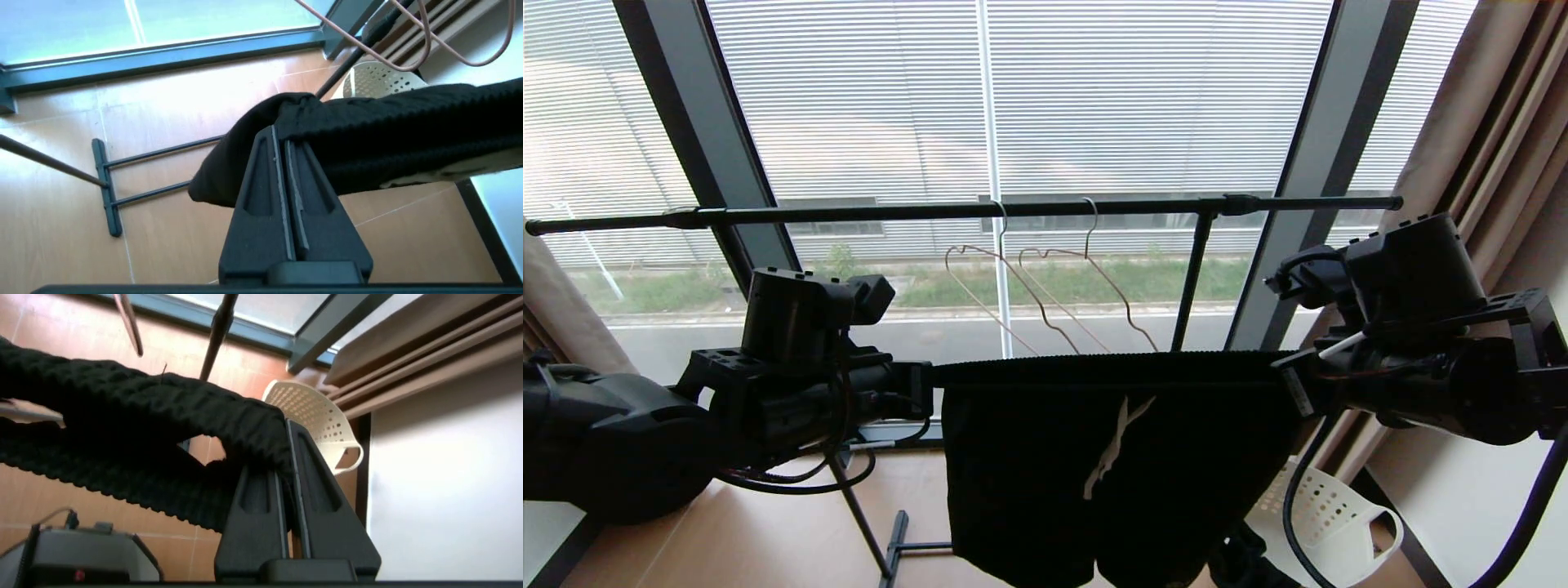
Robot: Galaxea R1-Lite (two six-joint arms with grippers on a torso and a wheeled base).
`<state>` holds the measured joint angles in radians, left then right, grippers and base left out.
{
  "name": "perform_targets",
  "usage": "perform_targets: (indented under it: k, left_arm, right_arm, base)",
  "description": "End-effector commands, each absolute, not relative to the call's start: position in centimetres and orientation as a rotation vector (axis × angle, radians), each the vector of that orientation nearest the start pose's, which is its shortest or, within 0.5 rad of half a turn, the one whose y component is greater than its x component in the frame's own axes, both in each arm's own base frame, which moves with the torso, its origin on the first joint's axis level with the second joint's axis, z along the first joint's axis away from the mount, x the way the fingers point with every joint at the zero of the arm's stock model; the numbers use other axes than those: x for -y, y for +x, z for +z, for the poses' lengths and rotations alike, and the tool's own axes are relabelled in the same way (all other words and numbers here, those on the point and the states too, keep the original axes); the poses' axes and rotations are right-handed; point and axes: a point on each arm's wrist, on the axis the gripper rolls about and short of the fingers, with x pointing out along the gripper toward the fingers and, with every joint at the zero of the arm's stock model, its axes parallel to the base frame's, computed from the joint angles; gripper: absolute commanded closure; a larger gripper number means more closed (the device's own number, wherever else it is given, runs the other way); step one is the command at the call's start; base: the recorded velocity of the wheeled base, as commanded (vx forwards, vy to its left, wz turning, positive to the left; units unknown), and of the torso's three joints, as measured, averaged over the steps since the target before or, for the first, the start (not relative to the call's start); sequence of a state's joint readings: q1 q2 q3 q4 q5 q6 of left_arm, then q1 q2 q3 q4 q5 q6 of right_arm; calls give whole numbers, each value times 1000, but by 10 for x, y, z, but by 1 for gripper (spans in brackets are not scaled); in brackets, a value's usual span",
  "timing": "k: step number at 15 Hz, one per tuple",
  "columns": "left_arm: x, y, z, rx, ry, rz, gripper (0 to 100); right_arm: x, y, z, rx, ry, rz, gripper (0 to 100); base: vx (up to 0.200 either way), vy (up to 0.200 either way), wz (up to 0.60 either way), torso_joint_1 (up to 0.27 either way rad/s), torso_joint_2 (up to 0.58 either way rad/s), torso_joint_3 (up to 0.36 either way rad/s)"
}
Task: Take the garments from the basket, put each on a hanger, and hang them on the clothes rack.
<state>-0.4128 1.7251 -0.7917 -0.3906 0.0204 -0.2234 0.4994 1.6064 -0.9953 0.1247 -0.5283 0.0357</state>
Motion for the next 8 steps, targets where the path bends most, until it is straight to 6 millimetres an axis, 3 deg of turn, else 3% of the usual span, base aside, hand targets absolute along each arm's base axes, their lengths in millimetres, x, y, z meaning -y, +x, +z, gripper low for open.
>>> perform_targets:
  k: [1, 5, 8]
  left_arm:
    - [119, 270, 151, -561, -91, -326, 100]
    - [115, 278, 151, -554, -69, -314, 100]
    - [117, 285, 159, -523, -77, -320, 100]
  right_arm:
    - [-116, 239, 193, -629, -324, -45, 100]
    - [-119, 245, 186, -648, -335, -46, 100]
    - [-117, 239, 183, -661, -348, -38, 100]
  base:
    - [0, 0, 0, 0, 0, 0]
    - [0, 0, 0, 0, 0, 0]
    - [0, 0, 0, 0, 0, 0]
